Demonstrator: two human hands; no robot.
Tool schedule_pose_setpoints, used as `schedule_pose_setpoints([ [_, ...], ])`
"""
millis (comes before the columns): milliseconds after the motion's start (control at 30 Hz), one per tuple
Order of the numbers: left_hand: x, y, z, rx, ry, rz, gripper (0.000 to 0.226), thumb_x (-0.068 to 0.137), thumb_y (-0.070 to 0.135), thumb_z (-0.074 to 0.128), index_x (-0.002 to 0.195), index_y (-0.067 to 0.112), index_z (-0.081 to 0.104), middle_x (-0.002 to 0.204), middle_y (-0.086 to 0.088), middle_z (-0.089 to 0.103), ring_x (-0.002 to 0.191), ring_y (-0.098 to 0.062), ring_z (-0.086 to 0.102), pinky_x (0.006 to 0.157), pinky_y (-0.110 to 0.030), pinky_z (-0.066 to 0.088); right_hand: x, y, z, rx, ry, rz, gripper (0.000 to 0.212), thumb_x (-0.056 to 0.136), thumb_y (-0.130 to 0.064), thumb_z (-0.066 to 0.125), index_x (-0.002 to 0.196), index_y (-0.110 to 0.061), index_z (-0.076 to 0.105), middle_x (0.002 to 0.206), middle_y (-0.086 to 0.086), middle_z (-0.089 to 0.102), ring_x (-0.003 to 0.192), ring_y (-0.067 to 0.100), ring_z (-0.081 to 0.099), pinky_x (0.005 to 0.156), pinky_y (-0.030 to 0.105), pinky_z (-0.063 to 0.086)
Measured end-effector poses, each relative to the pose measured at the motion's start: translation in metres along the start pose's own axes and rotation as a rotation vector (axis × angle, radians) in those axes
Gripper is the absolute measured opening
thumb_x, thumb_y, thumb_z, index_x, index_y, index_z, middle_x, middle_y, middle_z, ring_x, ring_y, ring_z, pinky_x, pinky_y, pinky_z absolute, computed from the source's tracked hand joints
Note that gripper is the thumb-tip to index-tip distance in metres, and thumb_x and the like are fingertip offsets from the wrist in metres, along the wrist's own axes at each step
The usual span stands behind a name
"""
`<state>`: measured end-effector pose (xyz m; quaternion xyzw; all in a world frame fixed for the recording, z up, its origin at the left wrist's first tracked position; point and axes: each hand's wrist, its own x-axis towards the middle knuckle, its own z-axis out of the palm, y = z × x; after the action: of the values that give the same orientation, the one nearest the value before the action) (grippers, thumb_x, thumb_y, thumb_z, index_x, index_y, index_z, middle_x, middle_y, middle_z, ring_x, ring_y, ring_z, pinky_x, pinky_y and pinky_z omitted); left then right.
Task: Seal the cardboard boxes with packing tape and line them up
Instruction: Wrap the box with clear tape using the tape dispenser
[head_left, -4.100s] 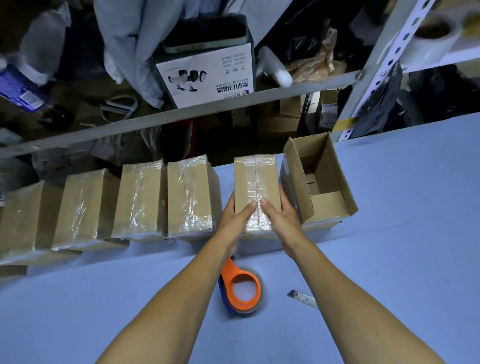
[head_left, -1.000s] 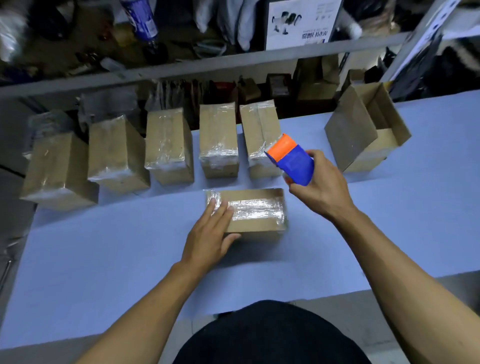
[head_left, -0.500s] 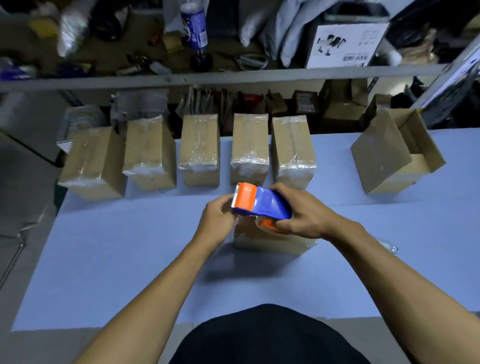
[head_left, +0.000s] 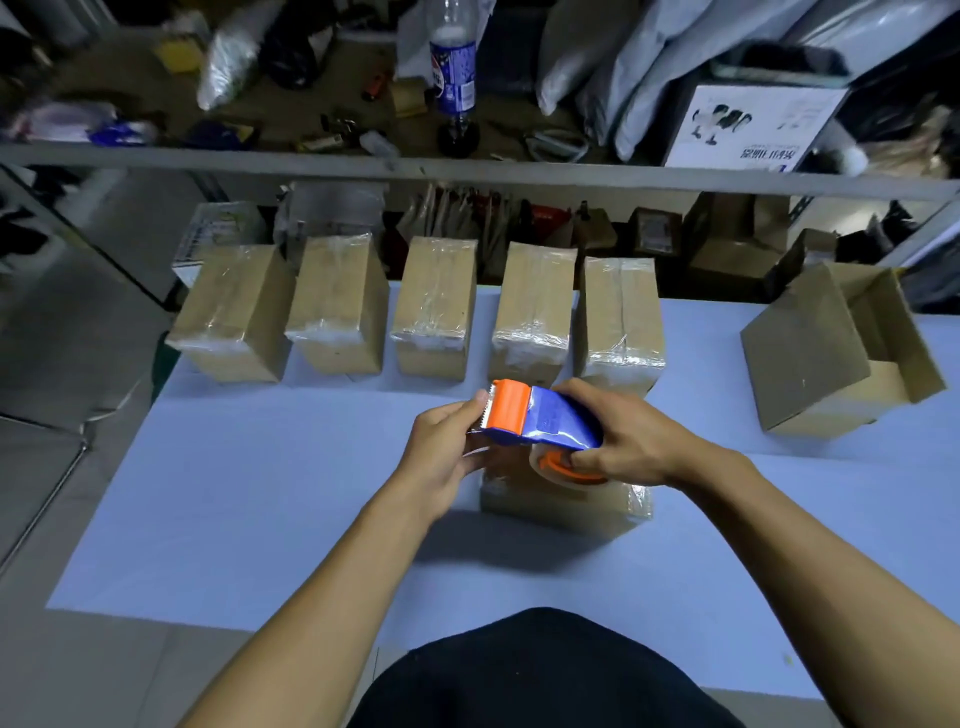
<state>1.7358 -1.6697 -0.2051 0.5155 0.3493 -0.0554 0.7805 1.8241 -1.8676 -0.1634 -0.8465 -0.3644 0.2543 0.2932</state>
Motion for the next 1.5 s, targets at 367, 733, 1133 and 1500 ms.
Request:
schedule_pose_setpoints([
  [367, 0.007, -0.011, 0.002, 0.333, 0.157, 0.08, 0.017, 0.091, 0.013, 0.065, 0.076, 0.011, 0.074, 0.059, 0.0, 0.059, 0.057, -0.012, 0.047, 0.054, -0.024, 0.038, 0.005, 0.005, -0.001, -0.197, 0.018, -0.113, 0.039, 0.08, -0.051, 0.071, 0.108, -0.032, 0.052, 0.091, -0.01, 0.058, 0.077, 0.008, 0.054, 0.064, 0.022, 0.044],
  [733, 0.022, -0.037, -0.009, 0.337, 0.322, 0.034, 0.02, 0.092, 0.016, 0.06, 0.086, 0.0, 0.071, 0.071, -0.006, 0.057, 0.051, -0.016, 0.038, 0.048, -0.022, 0.029, -0.022, 0.023, -0.005, -0.336, 0.056, 0.009, 0.035, 0.077, -0.06, 0.066, 0.101, -0.045, 0.044, 0.086, -0.018, 0.056, 0.073, 0.011, 0.053, 0.062, 0.026, 0.041],
  [1133, 0.036, -0.064, -0.002, 0.481, 0.394, 0.169, 0.031, 0.092, 0.021, 0.06, 0.063, 0.011, 0.061, 0.065, -0.005, 0.062, 0.065, -0.021, 0.051, 0.058, -0.028, 0.04, -0.013, 0.019, 0.003, -0.377, 0.035, 0.025, 0.045, 0.078, -0.057, 0.062, 0.118, -0.041, 0.048, 0.101, -0.016, 0.064, 0.084, 0.017, 0.059, 0.071, 0.035, 0.053],
  [1500, 0.037, -0.066, 0.004, 0.417, 0.553, -0.01, 0.037, 0.093, 0.032, 0.061, 0.121, 0.006, 0.06, 0.126, -0.013, 0.064, 0.114, -0.033, 0.059, 0.091, -0.034, 0.047, -0.01, 0.022, 0.006, -0.471, 0.058, 0.067, 0.057, 0.078, -0.055, 0.062, 0.129, -0.038, 0.044, 0.11, -0.008, 0.065, 0.093, 0.023, 0.061, 0.072, 0.034, 0.052],
])
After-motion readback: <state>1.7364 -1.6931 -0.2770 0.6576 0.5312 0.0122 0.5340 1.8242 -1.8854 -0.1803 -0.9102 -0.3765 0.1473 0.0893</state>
